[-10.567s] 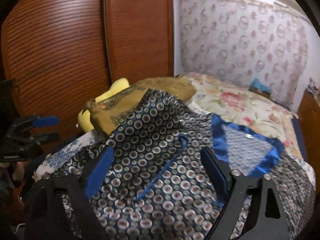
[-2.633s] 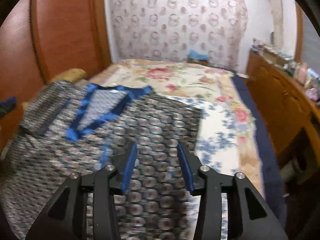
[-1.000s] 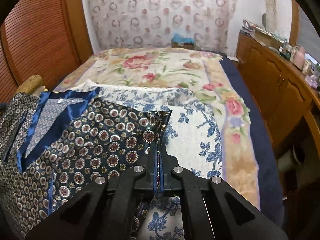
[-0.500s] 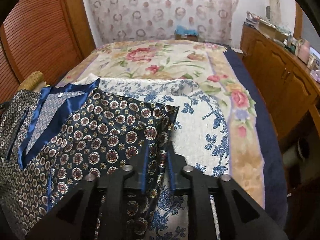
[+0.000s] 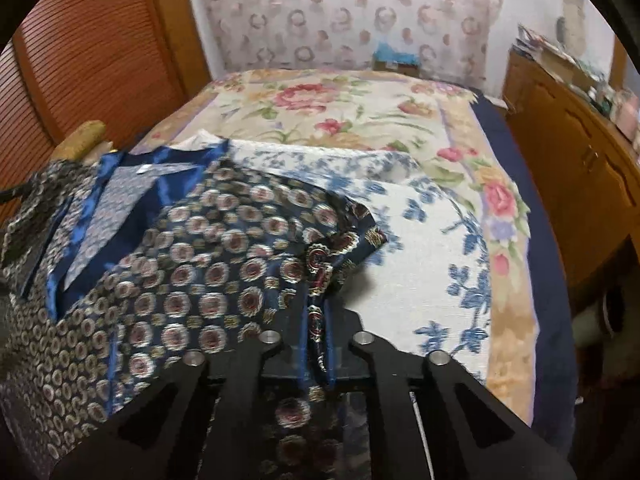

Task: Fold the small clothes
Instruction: 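Fold the held corner over with the right gripper while the left gripper pins the fabric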

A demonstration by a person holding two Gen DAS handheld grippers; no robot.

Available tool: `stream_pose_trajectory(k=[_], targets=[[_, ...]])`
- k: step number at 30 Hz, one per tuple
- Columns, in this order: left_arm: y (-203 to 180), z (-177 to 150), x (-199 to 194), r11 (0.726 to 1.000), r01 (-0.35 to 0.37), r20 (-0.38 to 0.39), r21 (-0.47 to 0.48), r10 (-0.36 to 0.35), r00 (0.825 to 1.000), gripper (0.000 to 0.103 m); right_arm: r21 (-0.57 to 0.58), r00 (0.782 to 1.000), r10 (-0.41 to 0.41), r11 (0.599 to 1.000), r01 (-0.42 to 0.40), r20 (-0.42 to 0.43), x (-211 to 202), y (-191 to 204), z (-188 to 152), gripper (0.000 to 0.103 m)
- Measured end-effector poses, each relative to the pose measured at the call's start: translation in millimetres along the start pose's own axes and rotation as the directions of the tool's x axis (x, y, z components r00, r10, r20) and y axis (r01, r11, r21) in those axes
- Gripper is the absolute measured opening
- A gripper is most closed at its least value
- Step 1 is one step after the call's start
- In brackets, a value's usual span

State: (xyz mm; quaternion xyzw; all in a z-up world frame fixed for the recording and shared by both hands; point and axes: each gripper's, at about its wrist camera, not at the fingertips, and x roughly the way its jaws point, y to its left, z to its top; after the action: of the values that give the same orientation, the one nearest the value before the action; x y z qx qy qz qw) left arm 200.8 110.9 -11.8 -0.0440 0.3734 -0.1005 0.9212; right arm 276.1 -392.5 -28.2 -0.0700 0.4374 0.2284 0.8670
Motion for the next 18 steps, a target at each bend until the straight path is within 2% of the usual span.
stream_pose_trajectory(k=[6,10,18], targets=[[-21.5,-5.5,-43.0,0.999,0.013,0.086,0.039,-0.017,0.996,0.0,-0.049,0.991,0.021,0.999,-0.014,0.129,-57.9,33.6,-0.1,0.0],[-31.3,-22.3,-73.3,0.998,0.02,0.127,0.056,-0.027,0.992,0.0,-0.066,0.979,0.03,0.998,-0.017,0.201,-100.5,52.8,-7.9,0.0],[-39.6,-70.5,-124.1,0.999,0.015,0.186,0.046,-0.024,0.982,0.0,-0.065,0.966,0.036,0.998,-0.02,0.255,-156.4,69.9,-50.4,0.0]])
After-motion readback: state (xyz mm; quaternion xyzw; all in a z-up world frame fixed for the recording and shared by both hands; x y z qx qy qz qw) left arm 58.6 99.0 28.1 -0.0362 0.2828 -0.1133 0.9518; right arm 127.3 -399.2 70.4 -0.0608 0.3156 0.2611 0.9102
